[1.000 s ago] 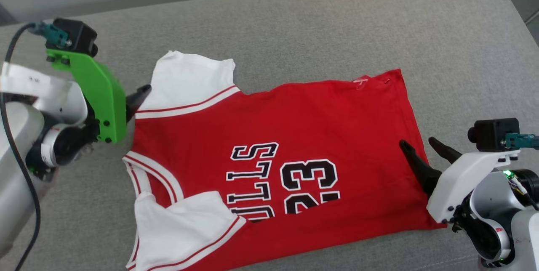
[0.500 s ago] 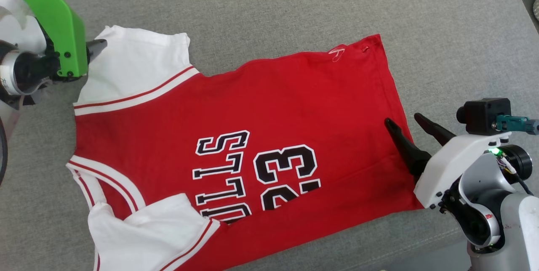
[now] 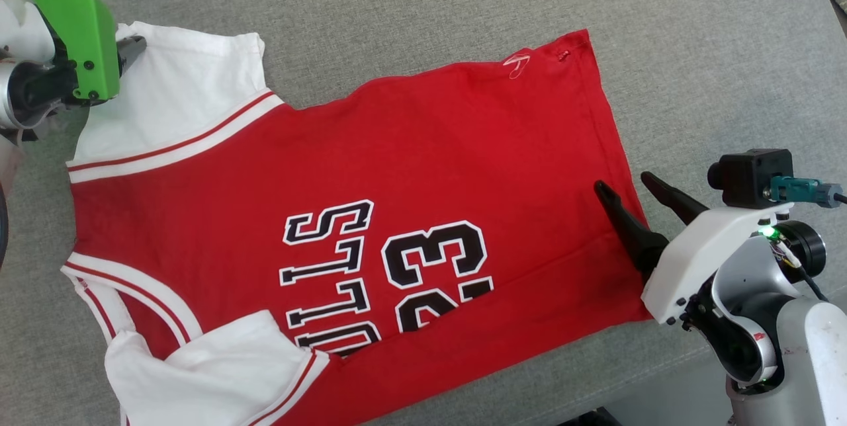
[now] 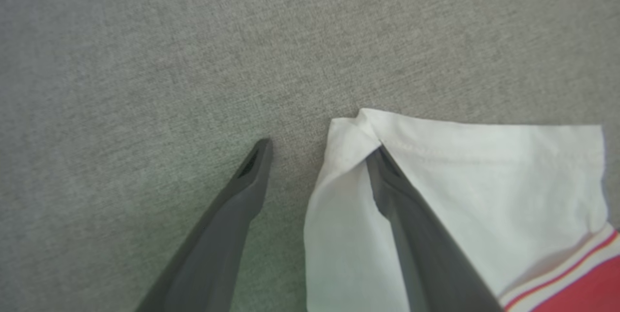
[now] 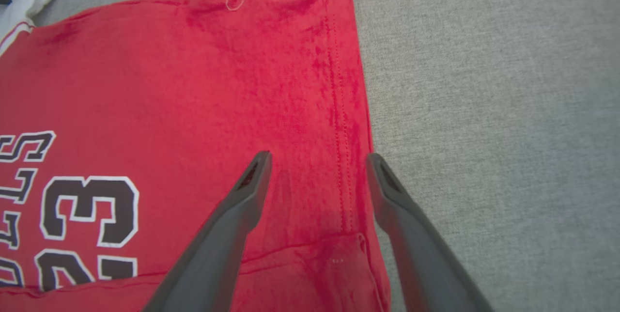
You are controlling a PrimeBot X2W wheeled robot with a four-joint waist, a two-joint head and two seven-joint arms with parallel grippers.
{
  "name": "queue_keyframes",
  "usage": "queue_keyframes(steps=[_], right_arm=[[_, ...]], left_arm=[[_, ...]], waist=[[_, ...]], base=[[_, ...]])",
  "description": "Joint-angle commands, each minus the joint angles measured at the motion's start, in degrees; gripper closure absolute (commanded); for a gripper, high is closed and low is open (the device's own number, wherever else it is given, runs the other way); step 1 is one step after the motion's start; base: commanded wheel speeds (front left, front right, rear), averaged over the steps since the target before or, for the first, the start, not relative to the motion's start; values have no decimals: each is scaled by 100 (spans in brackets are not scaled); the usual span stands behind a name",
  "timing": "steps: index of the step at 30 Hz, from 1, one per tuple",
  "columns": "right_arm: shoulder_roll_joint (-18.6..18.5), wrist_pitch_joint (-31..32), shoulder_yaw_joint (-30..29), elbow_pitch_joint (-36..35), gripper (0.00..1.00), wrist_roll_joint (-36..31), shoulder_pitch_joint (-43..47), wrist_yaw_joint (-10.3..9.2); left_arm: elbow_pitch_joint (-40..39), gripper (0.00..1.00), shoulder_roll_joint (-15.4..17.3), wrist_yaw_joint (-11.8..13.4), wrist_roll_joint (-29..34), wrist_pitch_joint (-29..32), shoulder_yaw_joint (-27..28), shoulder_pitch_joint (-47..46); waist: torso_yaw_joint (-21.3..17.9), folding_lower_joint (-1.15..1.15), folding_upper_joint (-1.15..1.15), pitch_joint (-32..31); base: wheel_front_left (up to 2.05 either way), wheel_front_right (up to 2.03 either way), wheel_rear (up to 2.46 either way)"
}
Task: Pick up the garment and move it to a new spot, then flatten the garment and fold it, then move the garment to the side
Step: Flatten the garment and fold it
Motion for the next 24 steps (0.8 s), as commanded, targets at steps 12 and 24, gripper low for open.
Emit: queue_keyframes(steps=[12,24], right_arm=[[-147,130,-103,105,0,5,-136,-5],[-564,1068,-467,142,0,74,-203,-5]], left_arm=[[428,100,-352,-190,-235,-243,64,203],[-215,100,-524,-413,-633,-663,303,541]], waist=[[170,-1,0,-374],[724,-1,0,-1011]], base=[[0,0,0],[0,0,0]])
